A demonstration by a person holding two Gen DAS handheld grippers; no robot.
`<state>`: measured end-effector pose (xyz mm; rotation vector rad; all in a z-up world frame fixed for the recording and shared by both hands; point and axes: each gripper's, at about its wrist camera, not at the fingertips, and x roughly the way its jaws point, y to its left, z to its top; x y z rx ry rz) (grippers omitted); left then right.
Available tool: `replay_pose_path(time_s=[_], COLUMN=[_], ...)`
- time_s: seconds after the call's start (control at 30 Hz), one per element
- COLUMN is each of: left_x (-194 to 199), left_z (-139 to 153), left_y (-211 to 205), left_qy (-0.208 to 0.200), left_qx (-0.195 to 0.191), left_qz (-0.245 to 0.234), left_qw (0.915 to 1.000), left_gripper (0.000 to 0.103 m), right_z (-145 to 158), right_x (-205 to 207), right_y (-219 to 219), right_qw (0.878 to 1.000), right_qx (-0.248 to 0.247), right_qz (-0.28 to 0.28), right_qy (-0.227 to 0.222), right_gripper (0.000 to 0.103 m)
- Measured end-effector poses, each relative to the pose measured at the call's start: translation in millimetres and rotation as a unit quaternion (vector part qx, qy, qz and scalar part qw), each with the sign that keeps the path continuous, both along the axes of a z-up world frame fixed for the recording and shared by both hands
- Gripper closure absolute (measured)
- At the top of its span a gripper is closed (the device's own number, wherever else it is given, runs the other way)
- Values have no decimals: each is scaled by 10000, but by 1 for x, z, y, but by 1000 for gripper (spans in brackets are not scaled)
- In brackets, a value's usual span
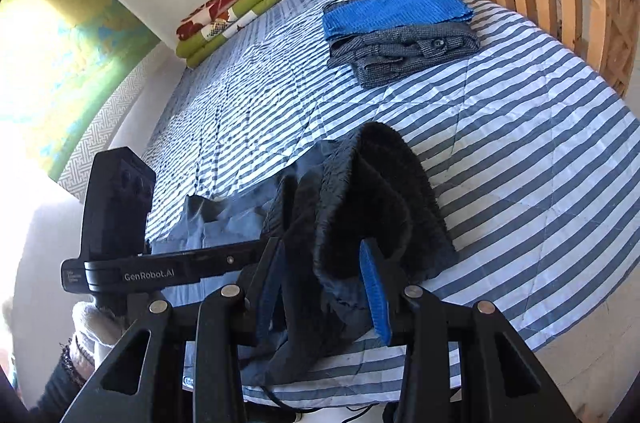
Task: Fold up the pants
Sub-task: 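Grasp the folded trousers waistband edge with the left gripper and lift, then grasp the trousers cuffs with the right gripper while the left holds the waistband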
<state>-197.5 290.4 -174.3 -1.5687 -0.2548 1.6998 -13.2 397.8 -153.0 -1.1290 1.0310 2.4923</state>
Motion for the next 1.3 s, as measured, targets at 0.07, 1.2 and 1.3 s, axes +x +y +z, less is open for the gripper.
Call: replay_pose_path(time_s=[0.07, 1.2, 1.3], left_x=[2, 15, 20], left_z=[-2, 140, 146], left_y=[6, -267, -273], left_qy=[41, 881, 945], left_qx=[-52, 1150, 1118], left_qz=[-73, 1826, 1820], left_qw=[10000, 9725, 9723], left_gripper=[78, 78, 78], right_z=[0, -65, -85], right_x=[-5, -98, -113], right_y=[2, -109, -120], right_qw=[9999, 9729, 9669], right_qx=[1, -215, -353], right_qz=[80, 2007, 2089], right_qy=[-77, -1126, -1423], right_gripper=[67, 61, 61])
